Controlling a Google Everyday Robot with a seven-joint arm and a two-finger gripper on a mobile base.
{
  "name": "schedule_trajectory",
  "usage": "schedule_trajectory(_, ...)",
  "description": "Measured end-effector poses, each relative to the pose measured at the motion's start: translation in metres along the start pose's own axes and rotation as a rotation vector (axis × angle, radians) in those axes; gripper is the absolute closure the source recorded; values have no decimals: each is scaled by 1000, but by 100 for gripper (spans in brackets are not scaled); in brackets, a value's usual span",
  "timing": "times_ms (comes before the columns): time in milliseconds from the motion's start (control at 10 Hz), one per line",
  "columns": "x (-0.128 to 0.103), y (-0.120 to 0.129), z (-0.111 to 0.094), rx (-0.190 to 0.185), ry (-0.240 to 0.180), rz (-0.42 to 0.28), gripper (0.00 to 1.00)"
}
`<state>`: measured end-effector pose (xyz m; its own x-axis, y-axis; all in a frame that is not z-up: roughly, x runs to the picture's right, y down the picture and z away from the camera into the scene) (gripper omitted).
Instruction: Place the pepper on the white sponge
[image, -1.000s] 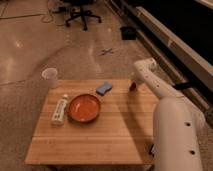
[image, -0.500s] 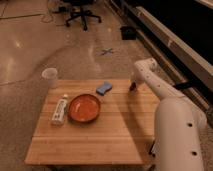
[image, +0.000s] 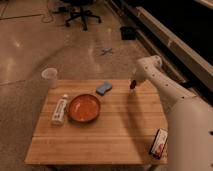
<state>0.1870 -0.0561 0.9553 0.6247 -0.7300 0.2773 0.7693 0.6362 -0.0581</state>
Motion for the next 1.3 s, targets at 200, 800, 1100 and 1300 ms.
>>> schedule_trajectory(200,-15,-13,-10,37,-27,-44,93)
schedule_trajectory(800,-51,-52,-22,116,-86,-157,93)
schedule_trajectory(1100,-68,-75,-15,143,-98,-228,93)
schedule_trajectory(1300,-76,-88,-7,156,-115,-265,93)
